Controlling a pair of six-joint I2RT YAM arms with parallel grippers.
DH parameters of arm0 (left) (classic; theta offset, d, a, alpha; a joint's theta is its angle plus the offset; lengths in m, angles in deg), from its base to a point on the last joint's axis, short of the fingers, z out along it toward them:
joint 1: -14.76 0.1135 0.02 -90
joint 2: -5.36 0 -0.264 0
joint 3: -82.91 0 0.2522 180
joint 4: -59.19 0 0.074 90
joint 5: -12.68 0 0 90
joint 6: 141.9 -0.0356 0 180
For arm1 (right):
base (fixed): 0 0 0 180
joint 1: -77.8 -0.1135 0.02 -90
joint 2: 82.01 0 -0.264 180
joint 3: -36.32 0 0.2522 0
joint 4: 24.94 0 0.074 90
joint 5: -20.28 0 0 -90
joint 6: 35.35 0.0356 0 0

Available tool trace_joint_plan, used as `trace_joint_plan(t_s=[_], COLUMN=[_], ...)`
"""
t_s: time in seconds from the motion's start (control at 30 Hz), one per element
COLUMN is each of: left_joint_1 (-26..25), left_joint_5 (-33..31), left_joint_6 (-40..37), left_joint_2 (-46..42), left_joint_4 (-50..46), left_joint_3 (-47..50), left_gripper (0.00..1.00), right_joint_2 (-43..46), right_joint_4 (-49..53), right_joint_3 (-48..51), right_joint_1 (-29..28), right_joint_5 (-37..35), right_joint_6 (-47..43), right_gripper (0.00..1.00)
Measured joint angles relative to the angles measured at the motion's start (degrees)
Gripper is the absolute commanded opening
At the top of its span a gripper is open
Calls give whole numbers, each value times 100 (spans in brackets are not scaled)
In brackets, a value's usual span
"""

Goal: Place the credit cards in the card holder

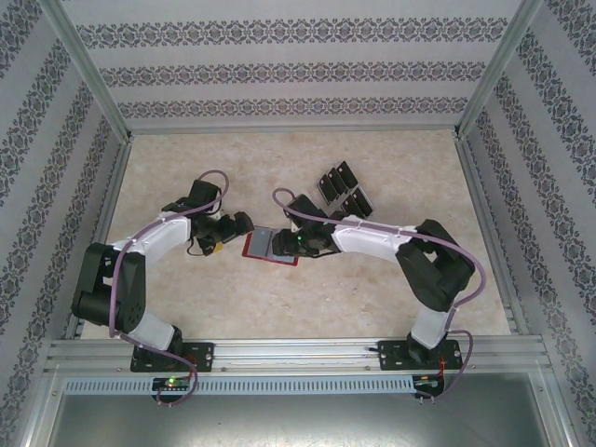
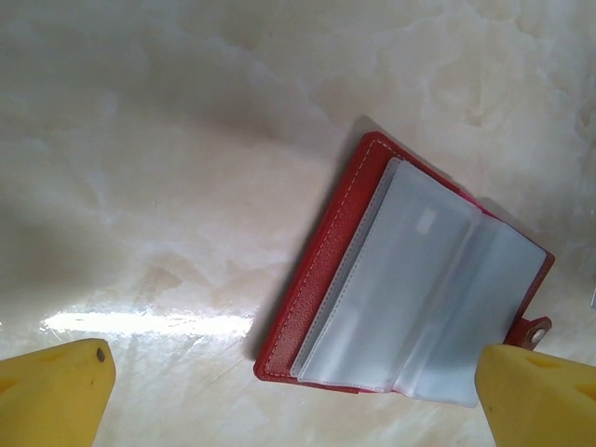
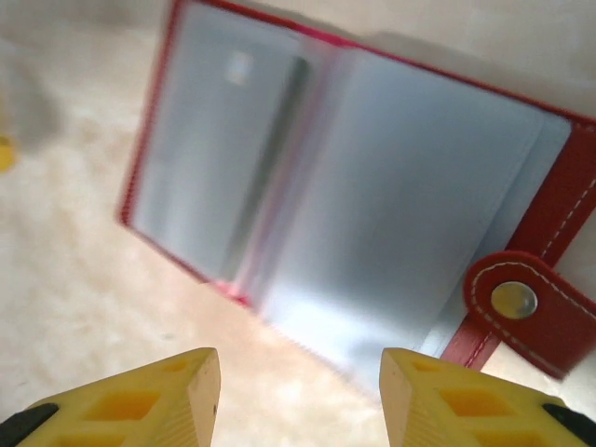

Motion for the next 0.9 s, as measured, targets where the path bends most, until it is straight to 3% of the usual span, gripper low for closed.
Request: trace_joint_plan(t_s=[0.13,0.4,0.9], left_joint_1=[-17,-74,-243], left_joint_5=[9,37,72], left_joint_6=[26,98,98], left_joint_2=[251,960,1563], left_joint_4=[81,286,337], left_joint_3=[-258,-949,-1679], left_gripper=[100,100,100], right_joint_2=[468,699,-946], right_joint_4=[494,1394,2352], right_joint_3=[-605,-1187,-3003], right_joint_1=[245,1473,1849], right_joint_5=[-107,-916,-1875], right_joint_6=[-179,-728,-1985], right_gripper=[50,46,31])
